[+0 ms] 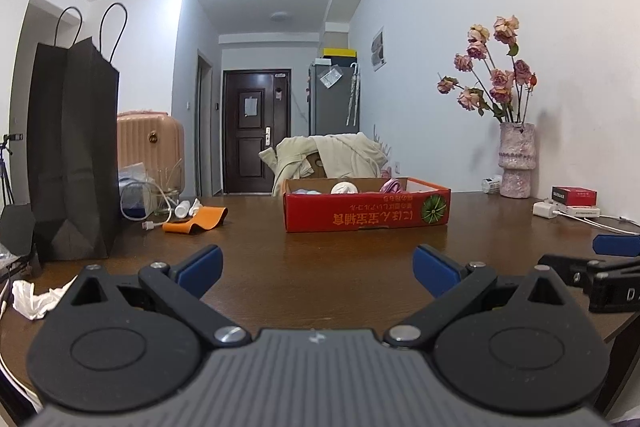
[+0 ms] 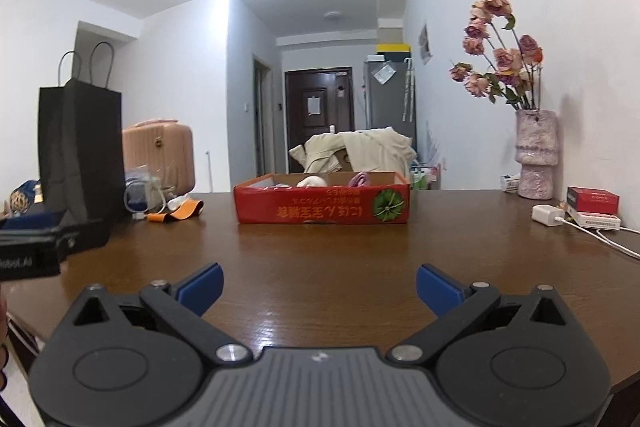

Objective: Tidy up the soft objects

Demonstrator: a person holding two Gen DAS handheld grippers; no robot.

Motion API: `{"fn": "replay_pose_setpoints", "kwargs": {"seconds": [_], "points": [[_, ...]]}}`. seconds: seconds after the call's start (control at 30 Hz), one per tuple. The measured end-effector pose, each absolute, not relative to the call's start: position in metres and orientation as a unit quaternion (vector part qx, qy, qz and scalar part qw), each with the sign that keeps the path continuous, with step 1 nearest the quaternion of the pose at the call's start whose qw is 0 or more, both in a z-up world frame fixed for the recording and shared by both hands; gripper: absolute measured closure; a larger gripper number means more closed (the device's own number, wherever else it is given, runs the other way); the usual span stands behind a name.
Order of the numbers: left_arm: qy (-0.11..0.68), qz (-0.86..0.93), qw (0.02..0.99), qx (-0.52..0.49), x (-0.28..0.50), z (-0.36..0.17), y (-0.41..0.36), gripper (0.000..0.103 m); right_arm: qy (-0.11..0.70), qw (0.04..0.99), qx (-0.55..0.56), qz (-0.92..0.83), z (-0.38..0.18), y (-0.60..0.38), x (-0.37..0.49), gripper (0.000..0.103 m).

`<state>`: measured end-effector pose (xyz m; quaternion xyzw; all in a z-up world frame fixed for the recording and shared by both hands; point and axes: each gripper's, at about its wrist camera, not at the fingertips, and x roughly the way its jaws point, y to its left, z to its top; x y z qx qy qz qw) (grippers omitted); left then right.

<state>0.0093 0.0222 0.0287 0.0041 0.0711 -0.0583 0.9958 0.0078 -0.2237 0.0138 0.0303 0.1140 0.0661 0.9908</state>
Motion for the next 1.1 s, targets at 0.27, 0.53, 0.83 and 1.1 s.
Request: {"fn": "replay_pose_setpoints", "kwargs": {"seconds": [0.27, 0.53, 0.83, 1.1], "points": [[0.076, -0.054, 0.996, -0.004, 0.0114, 0.0291, 0.0278, 0.000, 0.126, 0.990, 0.024, 0.064, 0.0119, -0.2202, 0.0123, 0.000], [0.081, -0.056, 0.995, -0.002, 0.0120, 0.0291, 0.0263, 0.000, 0.126, 0.989, 0.025, 0.068, 0.0112, -0.2189, 0.0132, 0.000], [0.080, -0.058, 0.995, -0.002, 0.0106, 0.0298, 0.0256, 0.000, 0.129, 0.989, 0.027, 0.063, 0.0098, -0.2198, 0.0150, 0.000], [0.081, -0.058, 0.995, -0.003, 0.0101, 0.0292, 0.0255, 0.000, 0.129, 0.989, 0.025, 0.062, 0.0096, -0.2192, 0.0142, 0.000]]}}
